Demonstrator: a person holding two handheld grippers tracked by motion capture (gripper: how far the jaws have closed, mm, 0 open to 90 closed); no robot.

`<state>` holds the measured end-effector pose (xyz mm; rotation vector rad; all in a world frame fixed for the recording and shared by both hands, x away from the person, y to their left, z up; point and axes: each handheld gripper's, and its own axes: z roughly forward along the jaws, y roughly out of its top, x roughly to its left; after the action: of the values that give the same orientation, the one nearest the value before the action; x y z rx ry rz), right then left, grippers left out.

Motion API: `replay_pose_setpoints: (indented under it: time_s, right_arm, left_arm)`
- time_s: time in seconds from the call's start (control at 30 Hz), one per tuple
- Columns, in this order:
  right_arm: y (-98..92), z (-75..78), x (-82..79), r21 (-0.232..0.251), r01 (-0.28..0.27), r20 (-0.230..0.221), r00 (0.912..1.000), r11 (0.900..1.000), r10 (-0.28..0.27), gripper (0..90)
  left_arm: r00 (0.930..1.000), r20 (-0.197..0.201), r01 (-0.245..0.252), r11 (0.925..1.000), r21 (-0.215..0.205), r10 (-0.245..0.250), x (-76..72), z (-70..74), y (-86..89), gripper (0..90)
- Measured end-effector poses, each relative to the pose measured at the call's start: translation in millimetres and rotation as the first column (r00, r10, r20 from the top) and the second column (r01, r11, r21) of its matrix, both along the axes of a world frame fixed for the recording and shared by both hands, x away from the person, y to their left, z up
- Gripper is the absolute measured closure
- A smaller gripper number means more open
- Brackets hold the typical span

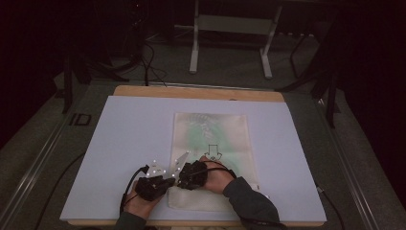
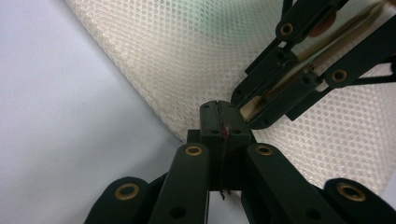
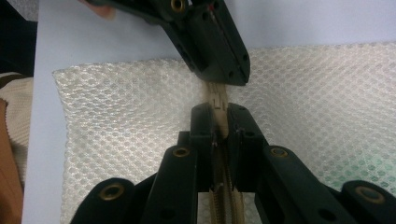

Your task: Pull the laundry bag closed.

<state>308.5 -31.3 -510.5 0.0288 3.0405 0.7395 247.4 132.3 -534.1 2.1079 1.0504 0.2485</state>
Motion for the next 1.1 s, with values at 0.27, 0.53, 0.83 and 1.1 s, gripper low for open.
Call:
replay_pose_setpoints:
  time_s: [0.27,0.53,0.83,1.1]
  right_arm:
    - [1.2,1.1,-3.2,-0.019,-0.003,0.016,0.9999,1.000,0.004,82.3]
    - [0.1,1.3,-4.5,-0.023,-0.012,0.022,0.9997,1.000,0.013,82.4]
    - [-3.1,2.1,-6.1,-0.033,-0.015,0.029,0.9995,0.999,0.016,82.4]
    - [-6.5,3.7,-7.0,-0.056,-0.022,0.035,0.9991,0.998,0.024,82.4]
  left_arm:
    - [0.9998,0.015,-0.010,0.9997,0.021,0.010,-0.5,-0.5,-3.5,89.4]
    - [0.9999,0.010,-0.004,0.9999,0.014,0.004,0.1,-1.1,-2.3,89.5]
    - [0.9999,0.012,-0.003,0.9999,0.014,0.003,0.0,-1.4,-2.2,89.5]
    - [1.0000,0.009,-0.002,0.9999,0.014,0.002,0.3,-1.3,-1.6,89.5]
